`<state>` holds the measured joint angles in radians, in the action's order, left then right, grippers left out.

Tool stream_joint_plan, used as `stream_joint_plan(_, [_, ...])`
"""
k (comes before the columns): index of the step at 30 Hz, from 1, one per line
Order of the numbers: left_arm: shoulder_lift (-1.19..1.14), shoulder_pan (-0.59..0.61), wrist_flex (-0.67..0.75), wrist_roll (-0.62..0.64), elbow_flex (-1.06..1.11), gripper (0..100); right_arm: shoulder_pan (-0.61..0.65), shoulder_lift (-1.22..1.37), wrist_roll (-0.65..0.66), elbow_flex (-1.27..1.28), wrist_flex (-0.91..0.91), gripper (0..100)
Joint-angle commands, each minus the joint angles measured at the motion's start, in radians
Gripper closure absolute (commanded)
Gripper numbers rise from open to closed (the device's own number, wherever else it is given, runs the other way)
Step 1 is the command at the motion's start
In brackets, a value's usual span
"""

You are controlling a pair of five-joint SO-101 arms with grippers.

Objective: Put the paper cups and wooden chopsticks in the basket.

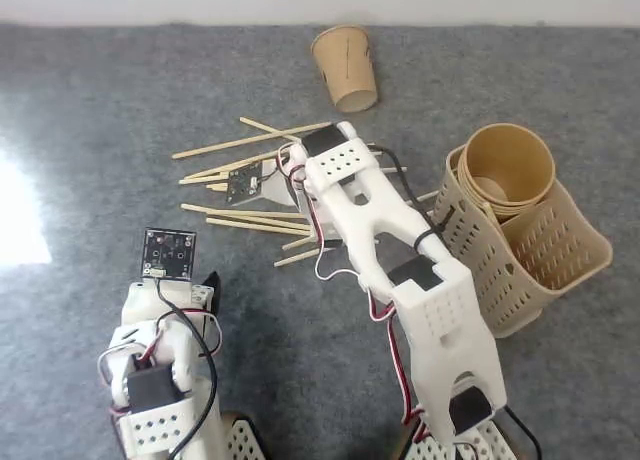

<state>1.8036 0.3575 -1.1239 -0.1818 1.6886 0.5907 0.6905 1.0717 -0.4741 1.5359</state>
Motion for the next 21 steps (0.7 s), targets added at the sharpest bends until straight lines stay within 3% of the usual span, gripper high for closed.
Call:
stream_joint_plan(1, [0.015, -0.005, 0.009, -0.008, -0.007, 78, -0.019, -0.013, -0.008, -0.02, -0.01, 84.0])
stream_joint_plan(14, [0.015, -0.005, 0.009, -0.008, -0.007, 78, -0.068, 0.064, -0.008, -0.018, 0.036, 84.2])
stream_joint_plan(21, [0.015, -0.005, 0.009, -0.008, -0.007, 78, -0.071, 0.081, 0.054, -0.023, 0.03, 99.5])
